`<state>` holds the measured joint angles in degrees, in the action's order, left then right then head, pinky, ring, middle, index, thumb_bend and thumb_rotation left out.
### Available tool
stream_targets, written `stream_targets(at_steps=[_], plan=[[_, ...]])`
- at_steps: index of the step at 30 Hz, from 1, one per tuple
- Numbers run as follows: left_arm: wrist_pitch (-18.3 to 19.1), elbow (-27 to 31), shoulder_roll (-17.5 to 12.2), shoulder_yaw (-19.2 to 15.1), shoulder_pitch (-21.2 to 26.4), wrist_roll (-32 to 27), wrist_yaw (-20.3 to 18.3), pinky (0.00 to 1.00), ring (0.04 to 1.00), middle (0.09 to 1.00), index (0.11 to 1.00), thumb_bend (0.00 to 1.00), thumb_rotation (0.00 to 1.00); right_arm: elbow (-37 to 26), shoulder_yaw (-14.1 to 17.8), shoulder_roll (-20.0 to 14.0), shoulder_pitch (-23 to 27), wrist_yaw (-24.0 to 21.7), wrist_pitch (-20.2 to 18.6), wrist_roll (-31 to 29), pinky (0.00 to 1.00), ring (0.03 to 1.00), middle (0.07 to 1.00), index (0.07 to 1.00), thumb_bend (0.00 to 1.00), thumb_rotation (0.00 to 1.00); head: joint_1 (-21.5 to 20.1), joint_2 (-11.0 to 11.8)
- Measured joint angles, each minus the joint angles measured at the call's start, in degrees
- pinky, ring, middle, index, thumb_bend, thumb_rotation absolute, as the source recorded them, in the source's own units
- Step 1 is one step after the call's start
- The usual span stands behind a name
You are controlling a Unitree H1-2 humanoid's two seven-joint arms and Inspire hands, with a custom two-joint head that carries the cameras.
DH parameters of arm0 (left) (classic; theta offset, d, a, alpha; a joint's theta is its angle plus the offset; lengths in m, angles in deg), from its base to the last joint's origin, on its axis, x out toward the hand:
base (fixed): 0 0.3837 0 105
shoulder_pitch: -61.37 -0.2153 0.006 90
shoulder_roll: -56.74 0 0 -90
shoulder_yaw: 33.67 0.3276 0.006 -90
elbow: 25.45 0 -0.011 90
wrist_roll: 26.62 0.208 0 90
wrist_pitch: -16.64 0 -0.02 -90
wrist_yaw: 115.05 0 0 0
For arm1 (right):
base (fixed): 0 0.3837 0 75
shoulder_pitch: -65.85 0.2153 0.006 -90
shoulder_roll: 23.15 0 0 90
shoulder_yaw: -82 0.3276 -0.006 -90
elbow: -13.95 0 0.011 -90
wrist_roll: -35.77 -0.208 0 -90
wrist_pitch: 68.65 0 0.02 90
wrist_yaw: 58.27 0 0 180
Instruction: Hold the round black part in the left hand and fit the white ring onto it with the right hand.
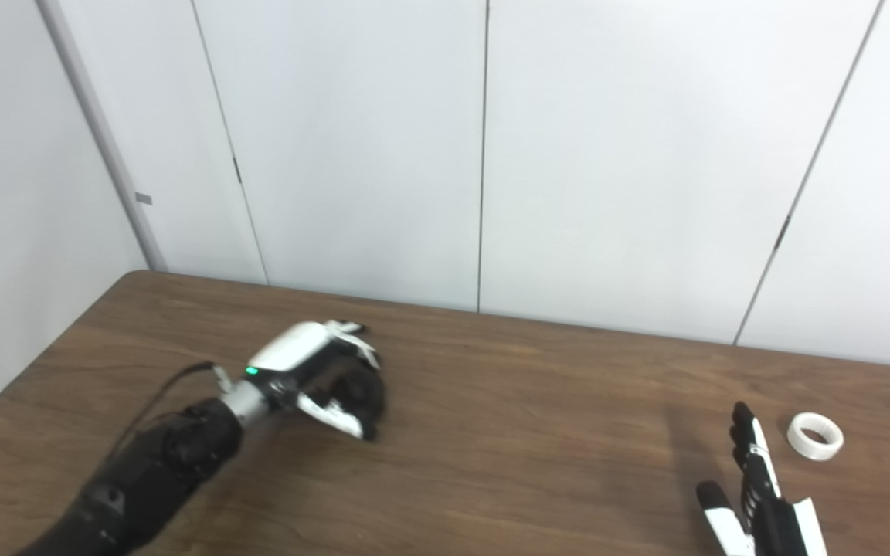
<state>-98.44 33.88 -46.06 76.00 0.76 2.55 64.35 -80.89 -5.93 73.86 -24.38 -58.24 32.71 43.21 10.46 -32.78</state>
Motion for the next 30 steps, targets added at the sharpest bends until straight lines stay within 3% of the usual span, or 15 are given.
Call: stream_targets(at_steps=[7, 15, 24, 30], plan=[[-0.7, 7.7, 4.2, 2.2, -1.2, 0.0, -3.3, 1.0, 0.961, 0.743, 0.48, 0.52, 0.06, -5.9, -0.9, 0.5, 0.6, -0.2, -2.2, -0.2, 1.0, 1.0, 1.0, 1.0, 0.51, 0.86, -1.7, -0.4], [-0.7, 11.4, 7.0, 3.9, -3.2, -0.1, -7.0, 1.0, 0.968, 0.74, 0.48, 0.52, 0.07, -9.5, -1.7, 1.6, 0.8, -0.2, -4.8, 2.1, 1.0, 1.0, 1.0, 1.0, 0.55, 0.88, -6.2, -1.8], [-0.6, 15.1, 7.9, 6.2, -4.6, -1.4, -9.6, 1.0, 0.964, 0.736, 0.48, 0.52, 0.06, -12.5, -2.0, 2.9, 0.8, -0.2, -6.6, 3.0, 1.0, 0.999, 1.0, 1.0, 0.55, 0.86, -11.9, -5.7], [-0.7, 18.1, 7.7, 8.8, -5.0, -2.1, -10.7, 1.0, 0.955, 0.732, 0.48, 0.52, 0.07, -17.6, -2.0, 3.0, 1.2, -0.3, -9.3, 4.2, 1.0, 1.0, 1.0, 1.0, 0.53, 0.87, -13.4, -7.2]])
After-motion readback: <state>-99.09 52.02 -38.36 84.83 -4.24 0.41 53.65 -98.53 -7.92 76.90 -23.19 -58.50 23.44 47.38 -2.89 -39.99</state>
